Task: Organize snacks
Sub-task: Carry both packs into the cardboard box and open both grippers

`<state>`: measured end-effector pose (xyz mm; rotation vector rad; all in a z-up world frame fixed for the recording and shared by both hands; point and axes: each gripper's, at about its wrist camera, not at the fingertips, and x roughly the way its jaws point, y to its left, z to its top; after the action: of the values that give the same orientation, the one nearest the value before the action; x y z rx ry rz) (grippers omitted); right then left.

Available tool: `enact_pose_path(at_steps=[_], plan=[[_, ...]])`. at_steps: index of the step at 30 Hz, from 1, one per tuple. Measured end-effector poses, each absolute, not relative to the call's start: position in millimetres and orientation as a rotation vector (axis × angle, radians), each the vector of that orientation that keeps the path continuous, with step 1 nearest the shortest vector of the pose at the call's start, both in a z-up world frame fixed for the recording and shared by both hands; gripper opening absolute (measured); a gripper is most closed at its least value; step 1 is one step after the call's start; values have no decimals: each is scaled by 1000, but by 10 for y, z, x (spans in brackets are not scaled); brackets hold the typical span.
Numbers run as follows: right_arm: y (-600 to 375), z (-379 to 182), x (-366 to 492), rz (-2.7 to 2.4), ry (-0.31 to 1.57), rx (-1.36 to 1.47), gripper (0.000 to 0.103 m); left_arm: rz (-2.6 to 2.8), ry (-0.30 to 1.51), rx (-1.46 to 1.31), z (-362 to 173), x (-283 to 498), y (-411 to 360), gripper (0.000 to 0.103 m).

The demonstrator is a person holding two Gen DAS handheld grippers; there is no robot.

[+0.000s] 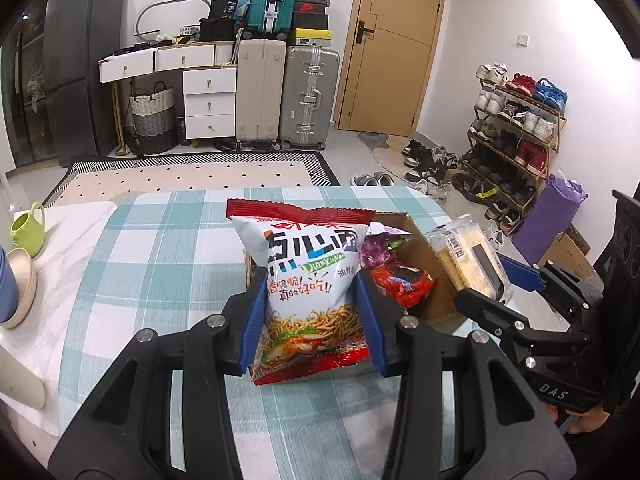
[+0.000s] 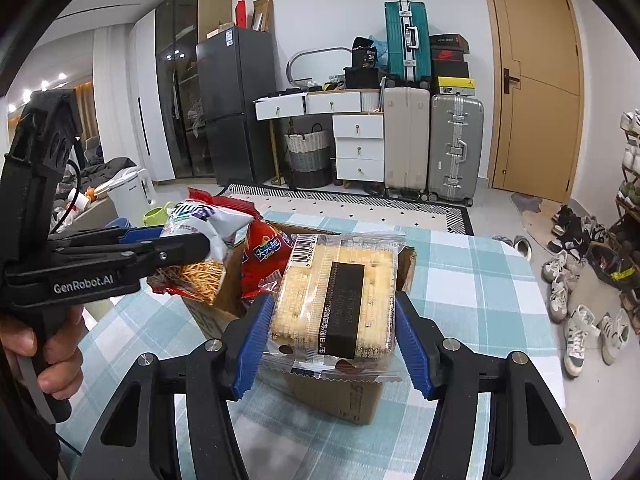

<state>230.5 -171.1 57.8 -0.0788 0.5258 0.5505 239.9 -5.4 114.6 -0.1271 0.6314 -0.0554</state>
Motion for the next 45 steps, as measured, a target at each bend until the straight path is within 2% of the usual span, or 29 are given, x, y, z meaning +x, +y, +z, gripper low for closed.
enact_pose_path(at_steps=[21, 45], plan=[[-1469, 266, 2782, 580, 583, -136, 60, -38, 684, -76, 724, 2947, -131, 39], [-1398, 81, 2958, 592, 612, -204, 61, -63, 738, -84, 368, 3029, -36, 38]])
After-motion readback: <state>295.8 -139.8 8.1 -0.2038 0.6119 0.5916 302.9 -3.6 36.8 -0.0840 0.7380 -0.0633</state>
